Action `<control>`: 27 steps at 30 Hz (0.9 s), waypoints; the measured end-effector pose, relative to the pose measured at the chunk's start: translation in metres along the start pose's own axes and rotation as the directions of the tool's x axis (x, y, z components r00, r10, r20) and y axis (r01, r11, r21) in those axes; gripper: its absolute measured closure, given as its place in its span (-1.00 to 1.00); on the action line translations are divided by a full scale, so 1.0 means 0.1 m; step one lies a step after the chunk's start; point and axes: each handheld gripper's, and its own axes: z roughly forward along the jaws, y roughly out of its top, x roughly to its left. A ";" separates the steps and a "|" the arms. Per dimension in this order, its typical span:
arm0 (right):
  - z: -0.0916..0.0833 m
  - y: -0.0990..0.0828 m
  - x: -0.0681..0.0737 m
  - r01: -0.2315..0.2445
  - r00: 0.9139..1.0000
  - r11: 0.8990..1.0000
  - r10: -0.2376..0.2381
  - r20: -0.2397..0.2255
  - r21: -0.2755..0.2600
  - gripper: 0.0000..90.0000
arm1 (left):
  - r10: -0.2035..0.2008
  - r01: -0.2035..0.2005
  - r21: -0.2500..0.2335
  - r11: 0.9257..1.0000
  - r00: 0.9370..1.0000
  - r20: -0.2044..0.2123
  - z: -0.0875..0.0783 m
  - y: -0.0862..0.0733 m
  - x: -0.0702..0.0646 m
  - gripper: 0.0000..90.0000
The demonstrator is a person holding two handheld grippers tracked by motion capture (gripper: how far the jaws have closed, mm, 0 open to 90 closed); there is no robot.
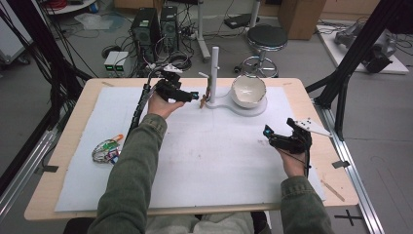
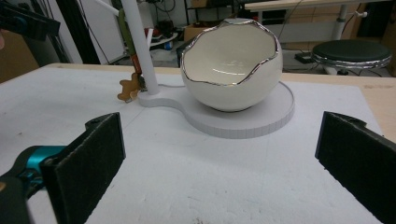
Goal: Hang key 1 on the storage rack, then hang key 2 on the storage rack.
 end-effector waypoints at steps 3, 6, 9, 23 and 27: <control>0.00 0.00 0.00 0.001 1.000 1.000 -0.001 0.000 0.000 -0.99 | -0.001 0.001 0.007 1.000 1.000 -0.006 -0.04 0.00 0.00 -0.90; 0.00 0.00 0.00 0.000 1.000 1.000 0.000 0.000 0.000 -0.99 | -0.001 0.001 0.004 1.000 1.000 -0.009 -0.08 0.00 0.00 -0.96; 0.00 0.00 0.00 0.001 1.000 1.000 -0.001 0.001 -0.001 -0.99 | -0.007 0.007 -0.008 1.000 1.000 -0.001 -0.15 -0.02 0.00 -0.96; 0.00 0.00 0.01 0.005 1.000 1.000 -0.005 -0.001 0.003 -0.99 | -0.010 0.009 -0.023 1.000 0.999 -0.030 -0.49 -0.17 0.07 -0.96; 0.00 0.00 0.02 0.004 1.000 1.000 -0.004 0.000 0.004 -0.99 | -0.016 0.015 -0.030 0.999 0.999 -0.033 -0.56 -0.22 0.06 -0.96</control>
